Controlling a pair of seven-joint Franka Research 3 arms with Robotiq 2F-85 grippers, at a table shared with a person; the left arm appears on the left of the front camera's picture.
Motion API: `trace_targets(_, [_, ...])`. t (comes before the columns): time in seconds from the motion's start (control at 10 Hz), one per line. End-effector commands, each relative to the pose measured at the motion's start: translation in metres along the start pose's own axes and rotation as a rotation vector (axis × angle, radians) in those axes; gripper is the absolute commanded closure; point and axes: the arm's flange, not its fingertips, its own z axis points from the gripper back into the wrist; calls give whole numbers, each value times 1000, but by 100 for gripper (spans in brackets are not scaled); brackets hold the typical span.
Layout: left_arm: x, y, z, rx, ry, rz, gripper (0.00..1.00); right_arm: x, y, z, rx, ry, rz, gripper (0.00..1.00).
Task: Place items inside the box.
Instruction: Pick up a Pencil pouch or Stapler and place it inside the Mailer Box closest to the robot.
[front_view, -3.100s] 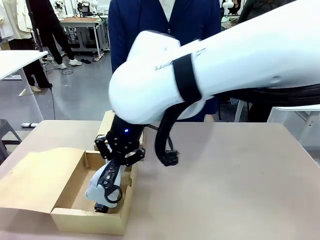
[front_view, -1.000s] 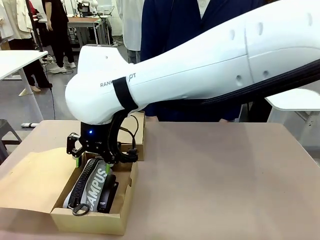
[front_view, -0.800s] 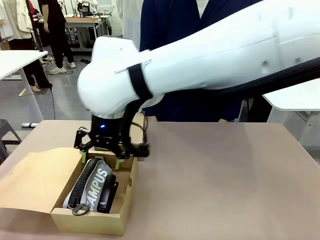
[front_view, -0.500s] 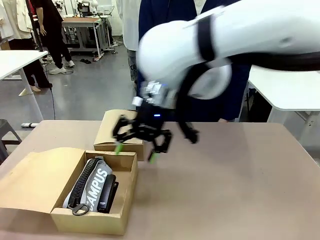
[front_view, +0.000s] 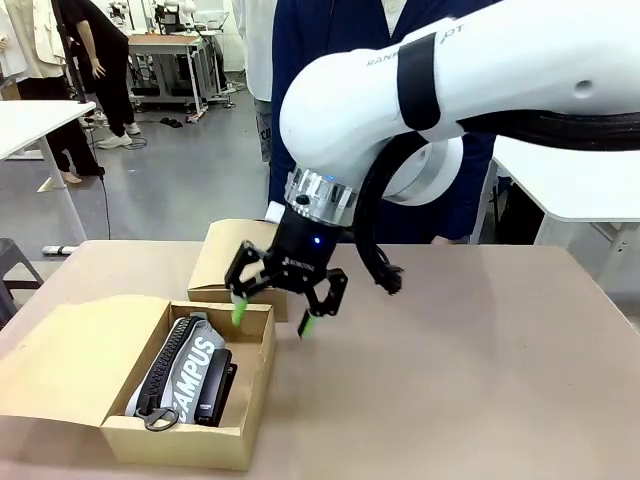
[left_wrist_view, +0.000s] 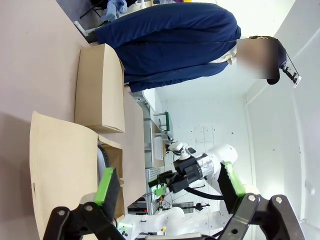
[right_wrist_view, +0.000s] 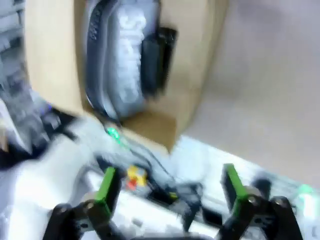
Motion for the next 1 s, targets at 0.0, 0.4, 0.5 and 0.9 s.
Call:
trace_targets(0.0, [-1, -2, 1, -14, -1, -17, 0, 18, -7, 11, 4, 123, 100, 0])
trace_targets(0.4, [-1, -2, 1, -14, -1, -17, 0, -68, -166, 153, 478, -185, 99, 0])
trace_targets(0.5, [-1, -2, 1, -14, -1, -17, 0, -94, -212, 165, 596, -258, 95, 0])
trace_targets(0.9, [-1, -2, 1, -14, -1, -17, 0, -175, -372, 147, 900, -574, -1, 0])
